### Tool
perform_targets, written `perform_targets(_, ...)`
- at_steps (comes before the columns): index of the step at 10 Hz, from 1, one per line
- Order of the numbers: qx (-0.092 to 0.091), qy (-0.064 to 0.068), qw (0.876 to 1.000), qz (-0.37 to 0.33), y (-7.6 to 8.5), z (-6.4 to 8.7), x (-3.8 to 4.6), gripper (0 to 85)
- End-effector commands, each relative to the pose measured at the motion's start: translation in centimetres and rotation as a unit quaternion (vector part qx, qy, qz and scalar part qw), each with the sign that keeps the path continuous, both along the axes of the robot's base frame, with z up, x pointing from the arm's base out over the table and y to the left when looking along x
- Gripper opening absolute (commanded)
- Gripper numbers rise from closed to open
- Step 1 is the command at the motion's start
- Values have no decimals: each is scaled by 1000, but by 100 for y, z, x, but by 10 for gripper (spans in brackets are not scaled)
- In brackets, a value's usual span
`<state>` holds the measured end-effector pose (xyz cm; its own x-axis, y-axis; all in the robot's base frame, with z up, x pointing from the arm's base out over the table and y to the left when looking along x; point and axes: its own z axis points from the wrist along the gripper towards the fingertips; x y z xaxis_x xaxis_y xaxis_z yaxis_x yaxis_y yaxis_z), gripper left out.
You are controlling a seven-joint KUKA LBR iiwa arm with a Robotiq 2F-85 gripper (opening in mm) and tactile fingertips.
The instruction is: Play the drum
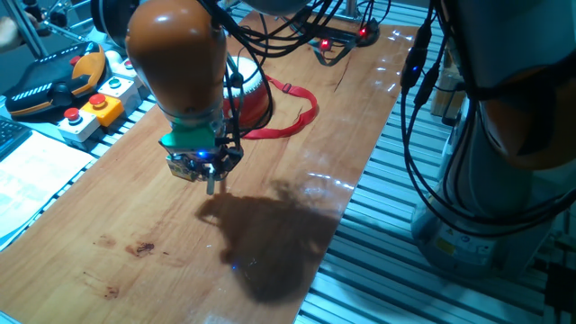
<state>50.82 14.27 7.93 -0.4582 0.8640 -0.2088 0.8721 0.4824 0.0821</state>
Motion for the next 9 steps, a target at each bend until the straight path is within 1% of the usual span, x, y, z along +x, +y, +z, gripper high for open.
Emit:
perform_targets(1, 0, -1, 1000, -1, 1, -11, -1, 7)
perform_targets(9, 1, -3, 1000, -2, 3, -30, 2, 7)
